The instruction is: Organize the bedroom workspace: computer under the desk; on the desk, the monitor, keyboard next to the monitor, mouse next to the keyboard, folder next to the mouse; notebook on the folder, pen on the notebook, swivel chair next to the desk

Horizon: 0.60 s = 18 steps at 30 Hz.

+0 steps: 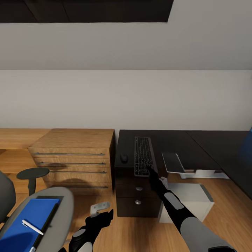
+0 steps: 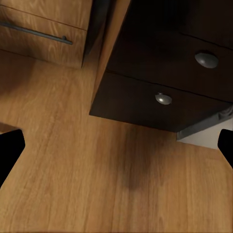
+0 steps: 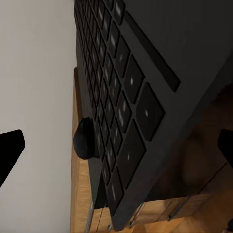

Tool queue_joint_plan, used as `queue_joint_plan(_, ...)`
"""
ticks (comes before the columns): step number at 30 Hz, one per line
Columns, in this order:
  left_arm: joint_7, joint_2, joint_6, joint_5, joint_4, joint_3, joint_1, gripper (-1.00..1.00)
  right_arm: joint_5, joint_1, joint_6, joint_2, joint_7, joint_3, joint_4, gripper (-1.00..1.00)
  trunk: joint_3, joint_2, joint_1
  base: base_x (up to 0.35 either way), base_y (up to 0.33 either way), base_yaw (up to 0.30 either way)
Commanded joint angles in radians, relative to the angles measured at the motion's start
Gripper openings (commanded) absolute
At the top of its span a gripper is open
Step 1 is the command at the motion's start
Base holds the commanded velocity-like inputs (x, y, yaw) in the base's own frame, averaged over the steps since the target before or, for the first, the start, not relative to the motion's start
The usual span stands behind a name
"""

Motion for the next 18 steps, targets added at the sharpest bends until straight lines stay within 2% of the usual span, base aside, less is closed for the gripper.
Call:
queue_joint_plan(1,0.007,0.001,0.003,0.004,-0.002,-0.002,-0.001,1.0,-0.01,-0.001,0.002,0.0,0.003,0.003,0.001,1.0,-0.001,-0.001,0.0,0.058,0.0,0.0)
queue_joint_plan(8,0.008,0.001,0.003,0.005,-0.004,-0.001,-0.001,1.0,-0.01,-0.001,0.002,0.0,0.002,0.003,0.001,1.0,-0.001,-0.001,0.0,0.015,0.0,0.0)
queue_joint_plan(9,0.008,0.001,0.003,0.005,-0.004,-0.001,-0.001,1.0,-0.01,-0.001,0.002,0.0,0.002,0.003,0.001,-1.0,-0.001,-0.001,0.0,0.002,0.0,0.0)
queue_joint_plan(16,0.007,0.0,0.003,0.007,-0.003,-0.001,-0.001,1.0,-0.003,-0.001,0.0,-0.003,0.008,0.005,-0.011,-1.0,-0.001,-0.001,0.0,0.0,0.0,0.0)
queue_joint_plan(18,0.008,-0.001,0.001,0.003,-0.003,-0.001,-0.001,1.0,-0.003,-0.001,0.0,-0.005,0.009,0.004,-0.012,-1.0,0.005,0.013,-0.008,0.0,0.0,0.0)
